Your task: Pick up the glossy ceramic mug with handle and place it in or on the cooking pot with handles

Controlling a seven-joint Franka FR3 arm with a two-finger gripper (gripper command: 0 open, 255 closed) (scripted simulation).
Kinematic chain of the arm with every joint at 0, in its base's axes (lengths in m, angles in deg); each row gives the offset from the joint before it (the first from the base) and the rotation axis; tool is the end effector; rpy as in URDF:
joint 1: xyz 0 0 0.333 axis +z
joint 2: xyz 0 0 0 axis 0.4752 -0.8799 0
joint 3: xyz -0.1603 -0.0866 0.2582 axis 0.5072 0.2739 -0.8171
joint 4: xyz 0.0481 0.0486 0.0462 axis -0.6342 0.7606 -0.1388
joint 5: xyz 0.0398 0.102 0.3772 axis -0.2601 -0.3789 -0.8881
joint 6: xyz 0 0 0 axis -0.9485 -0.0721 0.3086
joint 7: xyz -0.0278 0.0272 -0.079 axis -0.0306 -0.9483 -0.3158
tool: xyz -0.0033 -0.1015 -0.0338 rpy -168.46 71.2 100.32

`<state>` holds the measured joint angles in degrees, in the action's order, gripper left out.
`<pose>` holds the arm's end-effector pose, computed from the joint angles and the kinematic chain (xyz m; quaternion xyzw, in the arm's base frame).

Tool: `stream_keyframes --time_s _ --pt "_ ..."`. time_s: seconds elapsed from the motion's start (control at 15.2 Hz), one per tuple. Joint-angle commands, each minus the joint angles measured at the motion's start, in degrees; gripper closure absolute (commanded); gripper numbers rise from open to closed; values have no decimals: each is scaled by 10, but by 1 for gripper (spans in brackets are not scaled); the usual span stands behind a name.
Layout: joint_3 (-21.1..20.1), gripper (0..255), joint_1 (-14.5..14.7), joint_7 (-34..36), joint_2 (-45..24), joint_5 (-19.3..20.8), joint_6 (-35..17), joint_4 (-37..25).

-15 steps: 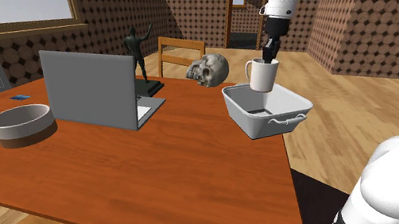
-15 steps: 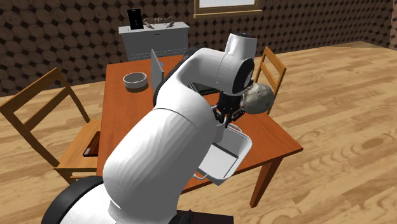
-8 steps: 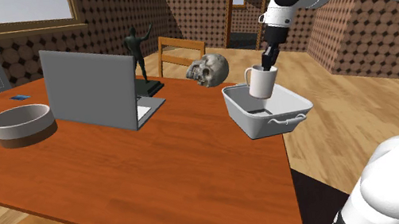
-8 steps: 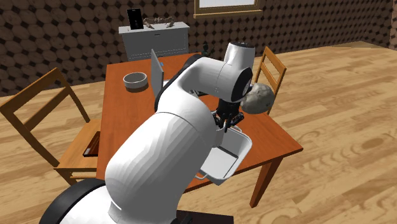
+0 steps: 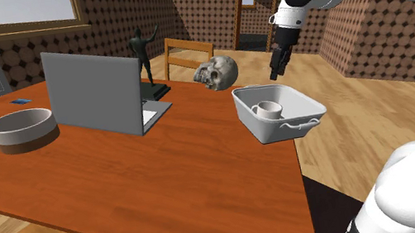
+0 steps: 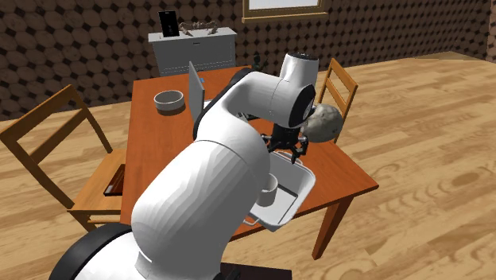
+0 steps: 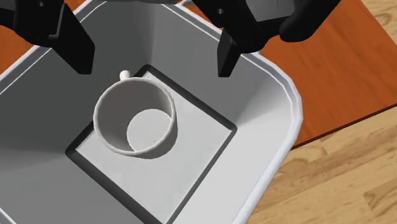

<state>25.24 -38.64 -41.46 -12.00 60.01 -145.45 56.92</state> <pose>0.3977 -0.1728 0.6003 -0.9981 -0.0494 -0.0228 0.0297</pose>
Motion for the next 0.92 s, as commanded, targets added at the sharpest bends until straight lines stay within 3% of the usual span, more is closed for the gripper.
stream_keyframes --time_s 0.0,0.33,0.86 --pt "0 0 0 0 0 0 0 0" --pt "2 0 1 -2 -15 -2 73 -88" --pt "2 0 1 -2 -15 -2 73 -88"
